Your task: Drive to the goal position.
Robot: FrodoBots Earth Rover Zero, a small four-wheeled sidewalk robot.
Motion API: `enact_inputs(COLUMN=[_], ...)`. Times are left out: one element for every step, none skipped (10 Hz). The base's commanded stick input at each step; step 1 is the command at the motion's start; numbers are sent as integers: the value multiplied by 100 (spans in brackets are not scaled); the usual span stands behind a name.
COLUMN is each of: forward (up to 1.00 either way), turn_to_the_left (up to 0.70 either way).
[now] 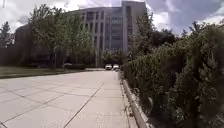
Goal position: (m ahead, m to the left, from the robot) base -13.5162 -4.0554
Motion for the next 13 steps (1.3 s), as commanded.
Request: enact_inputs(forward=[0,0,0,0,0,0,0,0,0,0,0,0,0], turn_to_the_left=[0,0,0,0,14,50,50,50,50,50,50,50,50])
